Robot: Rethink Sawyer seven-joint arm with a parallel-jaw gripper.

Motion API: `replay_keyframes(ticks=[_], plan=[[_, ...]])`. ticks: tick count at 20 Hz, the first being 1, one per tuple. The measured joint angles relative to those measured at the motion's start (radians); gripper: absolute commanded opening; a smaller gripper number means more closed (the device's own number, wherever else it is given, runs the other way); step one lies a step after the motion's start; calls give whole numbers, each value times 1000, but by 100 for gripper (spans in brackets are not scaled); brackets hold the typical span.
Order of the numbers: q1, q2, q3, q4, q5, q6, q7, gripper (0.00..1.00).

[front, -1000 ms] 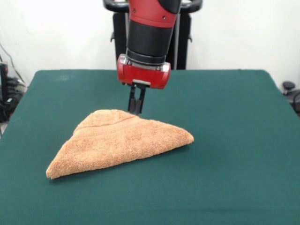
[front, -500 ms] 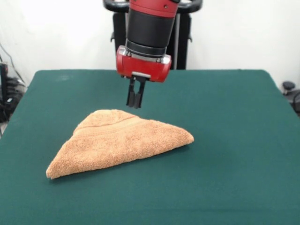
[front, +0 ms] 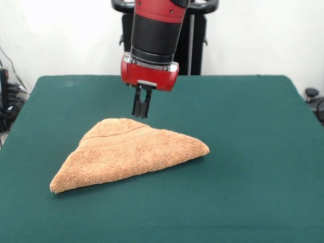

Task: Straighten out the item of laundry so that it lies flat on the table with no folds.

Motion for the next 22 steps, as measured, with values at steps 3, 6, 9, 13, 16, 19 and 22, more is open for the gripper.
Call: replay_keyframes(ticks=[3,6,9,13,16,19,22], plan=[[0,28,0,2,0,-19,0,0],[0,51,0,5,0,-40,0,0],[0,73,0,11,0,-61,0,0],[0,102,0,20,1,-92,0,0],[0,123,0,22,1,-105,0,0],[0,143,0,22,1,-120,0,0],[0,147,0,28,1,-128,0,0]])
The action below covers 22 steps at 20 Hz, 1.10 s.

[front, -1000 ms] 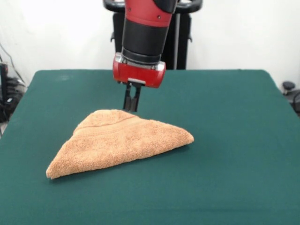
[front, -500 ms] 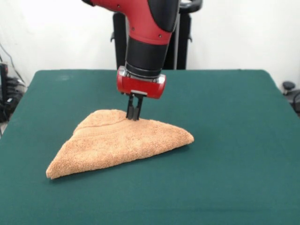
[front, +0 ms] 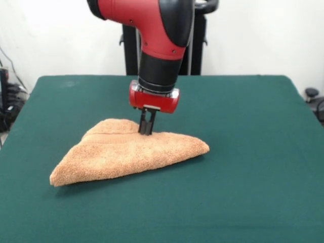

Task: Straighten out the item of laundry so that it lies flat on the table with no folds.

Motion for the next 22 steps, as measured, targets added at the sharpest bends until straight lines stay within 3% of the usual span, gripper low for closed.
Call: replay_keyframes(ticks=[15,22], plan=[[13,-110,-1,109,0,0,0,0],[16,-116,-1,125,0,0,0,0]])
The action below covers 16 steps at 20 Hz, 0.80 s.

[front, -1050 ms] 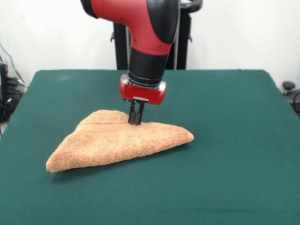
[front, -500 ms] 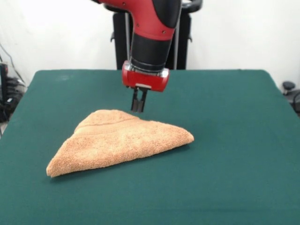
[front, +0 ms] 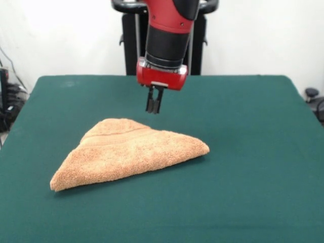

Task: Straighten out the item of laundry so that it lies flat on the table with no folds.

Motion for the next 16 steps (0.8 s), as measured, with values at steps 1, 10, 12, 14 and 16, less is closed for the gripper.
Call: replay_keyframes(ticks=[1,10,12,14,16], plan=[[0,2,0,0,0,0,0,0],[-1,56,0,0,0,-15,0,0],[-3,68,0,0,0,-23,0,0],[-6,76,0,0,0,-31,0,0],[-11,87,1,0,0,-41,0,0]])
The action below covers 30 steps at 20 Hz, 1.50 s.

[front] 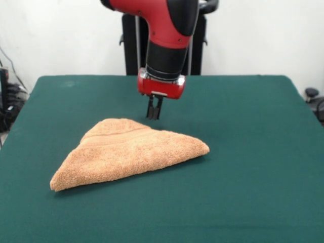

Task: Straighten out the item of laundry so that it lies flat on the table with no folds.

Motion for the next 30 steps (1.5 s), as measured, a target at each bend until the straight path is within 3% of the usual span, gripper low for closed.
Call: replay_keyframes(ticks=[11,30], plan=[[-49,53,9,0,-5,-13,0,0],[-50,4,16,0,-6,-13,0,0]])
